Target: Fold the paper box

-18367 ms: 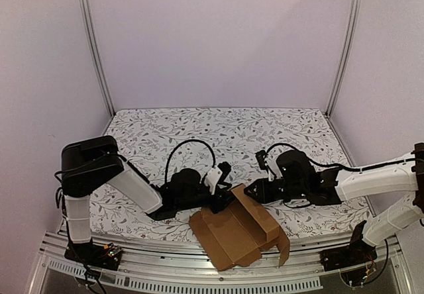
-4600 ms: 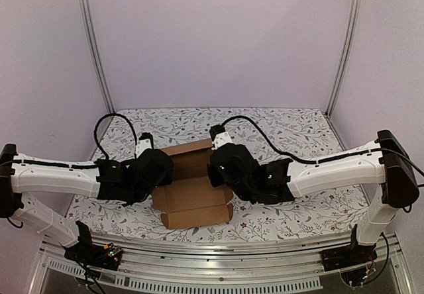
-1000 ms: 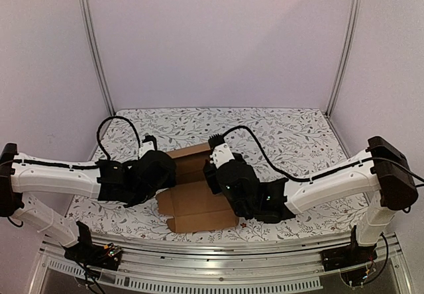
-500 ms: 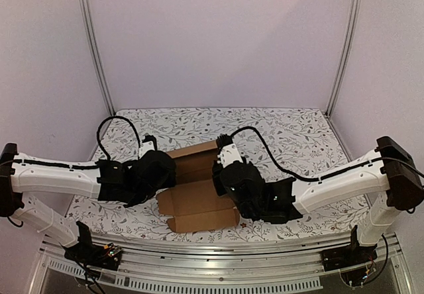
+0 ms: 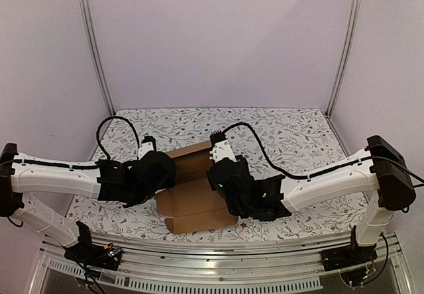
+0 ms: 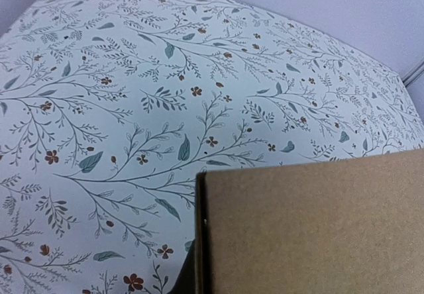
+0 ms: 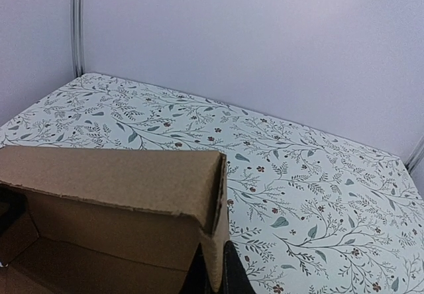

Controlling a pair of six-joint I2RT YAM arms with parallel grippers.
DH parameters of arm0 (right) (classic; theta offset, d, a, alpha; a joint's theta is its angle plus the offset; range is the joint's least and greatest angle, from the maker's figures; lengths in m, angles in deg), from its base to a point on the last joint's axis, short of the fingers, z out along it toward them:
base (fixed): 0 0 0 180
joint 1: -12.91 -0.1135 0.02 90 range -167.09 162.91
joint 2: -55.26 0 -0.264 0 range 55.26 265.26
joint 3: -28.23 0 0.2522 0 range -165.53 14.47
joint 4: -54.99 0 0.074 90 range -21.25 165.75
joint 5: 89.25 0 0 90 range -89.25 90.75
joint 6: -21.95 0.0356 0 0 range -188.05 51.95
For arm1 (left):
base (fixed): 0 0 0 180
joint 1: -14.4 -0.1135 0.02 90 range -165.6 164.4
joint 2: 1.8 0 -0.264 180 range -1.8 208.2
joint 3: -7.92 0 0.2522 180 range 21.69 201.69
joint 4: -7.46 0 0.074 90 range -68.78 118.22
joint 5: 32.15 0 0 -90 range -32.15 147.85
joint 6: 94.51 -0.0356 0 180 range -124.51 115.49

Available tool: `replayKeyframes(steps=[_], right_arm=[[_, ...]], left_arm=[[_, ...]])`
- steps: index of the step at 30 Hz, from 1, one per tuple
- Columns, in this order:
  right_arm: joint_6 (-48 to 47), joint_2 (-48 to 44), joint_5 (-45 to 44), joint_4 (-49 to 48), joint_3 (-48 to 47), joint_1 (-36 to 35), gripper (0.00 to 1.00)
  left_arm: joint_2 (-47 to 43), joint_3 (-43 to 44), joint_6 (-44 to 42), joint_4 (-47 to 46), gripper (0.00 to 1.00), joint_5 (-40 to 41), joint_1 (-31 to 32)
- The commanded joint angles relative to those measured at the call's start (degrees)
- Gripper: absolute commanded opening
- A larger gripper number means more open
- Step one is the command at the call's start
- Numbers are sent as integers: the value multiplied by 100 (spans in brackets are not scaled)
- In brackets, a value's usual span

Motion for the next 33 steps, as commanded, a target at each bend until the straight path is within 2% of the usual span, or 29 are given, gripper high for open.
replayKeyframes(steps=[1,7,8,15,16,22,26,30,33], right_arm=[[-51,141,53,14,-210,-49,0],[-232,116,162,-23,-279,-48,0],[-278,115,161,-17,-283,-50,0],[-337,83,384,441,-272,168,0],[-280,76,434,496,-273,213,0],[-319,36,1077,1262,-522,599,0],[-458,-67,1673,1876,-609,964,0],[-657,-241,2655,2710,-826,1417,0],[-865,-258,3425,3716,-1197,1704,0]], left_arm=[[-39,75,11,-182,0,-37,76],[19,125,68,-102,0,-54,68],[29,142,70,-72,4,-68,67],[16,206,56,248,60,-133,59],[15,199,17,272,64,-170,51],[-133,236,-154,519,80,-569,37],[-410,282,-517,779,96,-1116,26],[-949,168,-876,931,98,-1549,-5],[-1460,130,-1125,1113,99,-1669,-38]])
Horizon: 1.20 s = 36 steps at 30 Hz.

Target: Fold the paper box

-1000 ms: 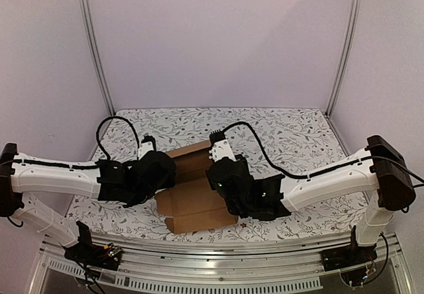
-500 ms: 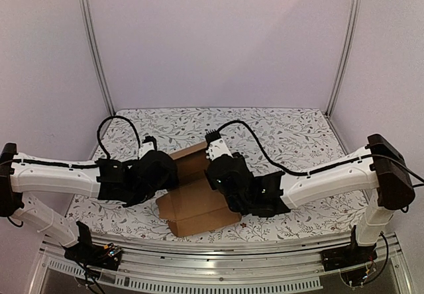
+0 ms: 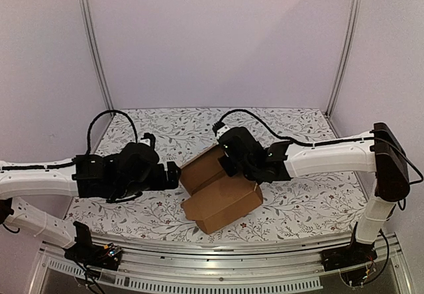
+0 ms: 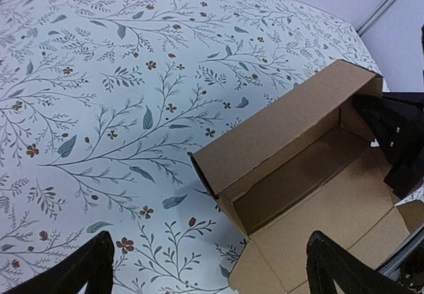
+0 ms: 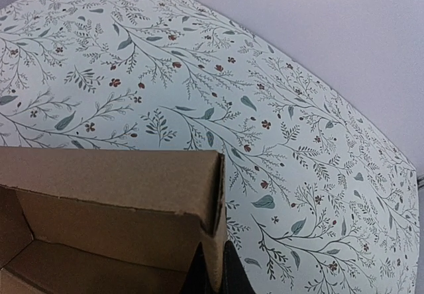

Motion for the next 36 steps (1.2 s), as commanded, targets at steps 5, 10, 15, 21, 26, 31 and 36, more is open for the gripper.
replayKeyframes(steps=[5,10,15,21,26,31,36], right_arm=[[-593,-230,2473,2776,-1139,693,1],[-1284,126,3286,4533,-2088,770,3],[-1793,597,3506,5653,-2662,780,2],[-2117,1076,3744,6470,-3079,772,3],[-2195,1406,3728,6516,-3142,770,9],[-2256,1578,3784,6424,-3163,777,12],[-2251,1594,3753,6334,-3172,773,20]], left_arm=[[-1244,81,-969,730,100,-231,-98],[-1421,125,-1244,871,99,-182,-150],[-1346,87,-1327,812,100,-264,-158],[-1101,-24,-1509,492,100,-695,-161],[-804,-8,-1617,365,99,-849,-161],[-504,-41,-1644,122,99,-1086,-161],[-293,-73,-1627,61,99,-1128,-161]])
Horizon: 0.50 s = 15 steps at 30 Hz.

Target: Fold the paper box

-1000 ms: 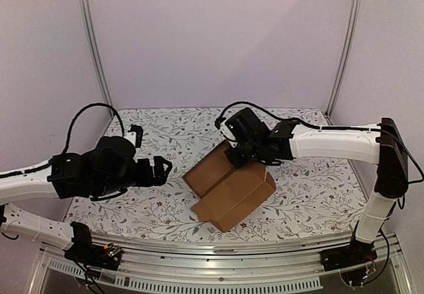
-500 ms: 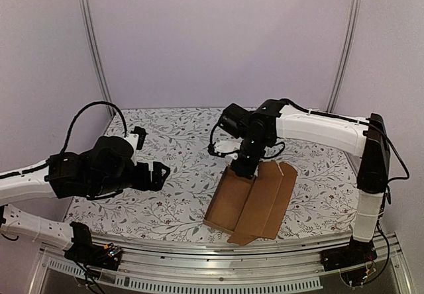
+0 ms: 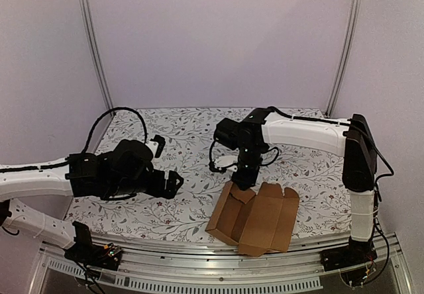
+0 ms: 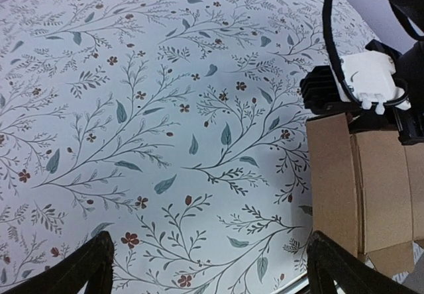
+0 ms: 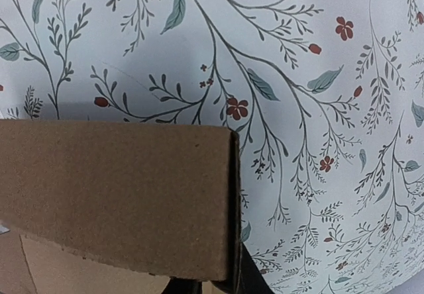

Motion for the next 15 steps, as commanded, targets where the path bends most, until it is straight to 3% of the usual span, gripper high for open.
replayKeyframes(steps=[1,6,15], right_arm=[[-36,54,19,-31,-149,10,24],[-22,-112,-71,-151,-149,7,37],[107,-238,-163,-394,69,12,40]], left_arm=[[150,-116,-66,-183,99,-159,-52],[411,-94,-63,-355,99,-309,-52],[995,171,-128,-639,98,-686,-52]])
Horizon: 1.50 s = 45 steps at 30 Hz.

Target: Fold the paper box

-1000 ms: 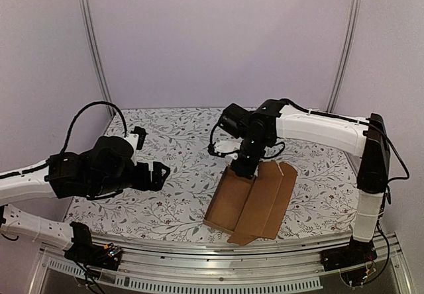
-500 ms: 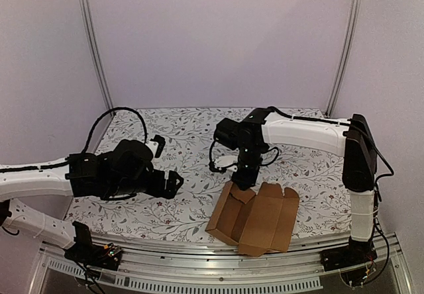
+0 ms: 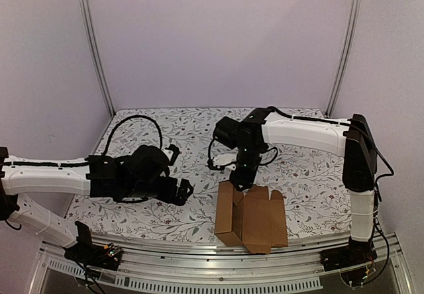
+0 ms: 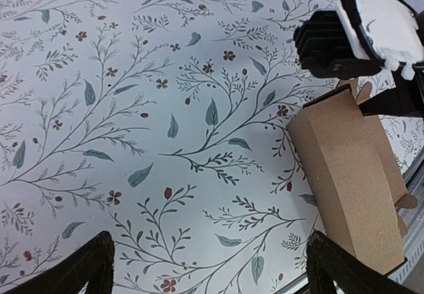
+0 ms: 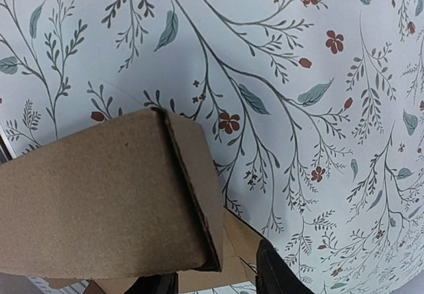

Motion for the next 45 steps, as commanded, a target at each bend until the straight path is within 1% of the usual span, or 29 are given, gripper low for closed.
replayKeyframes(steps=[1,8,12,17,21,23,29,34,39,41,45], right_arm=[[121,-372,-147,-267,141,10,40],[347,-1148,-279,-510,752,8,41],[593,-1667,-550,-806,1421,8,42],[1057,-2327,-998,-1296,2382,41,44],[1482,-2830,-1286,-1744,3045,107,45],[1767,-3100,-1360,-1957,3357,123,45],[2080,-3688,-1369,-2360,4029,126,45],[2181,-3863,-1338,-2483,4262,128,45],[2212,-3902,-1270,-2571,4359,124,45],[2224,-3900,-1242,-2595,4365,129,45],[2263,-3900,-1155,-2626,4366,124,45]], left_arm=[[250,222,-121,-265,98,-319,-50],[729,698,-245,-628,98,-845,-35],[1147,1181,-287,-689,98,-1112,20],[1824,1894,-271,-331,98,-1116,160],[2306,2393,-251,-30,95,-1117,264],[2497,2548,-233,71,93,-1110,290],[2925,2816,-147,289,82,-1092,300],[3264,2993,-96,355,78,-1147,324],[3506,3128,-60,379,76,-1166,339],[3539,3130,-54,405,71,-1119,341],[3532,3064,-32,512,55,-954,335]])
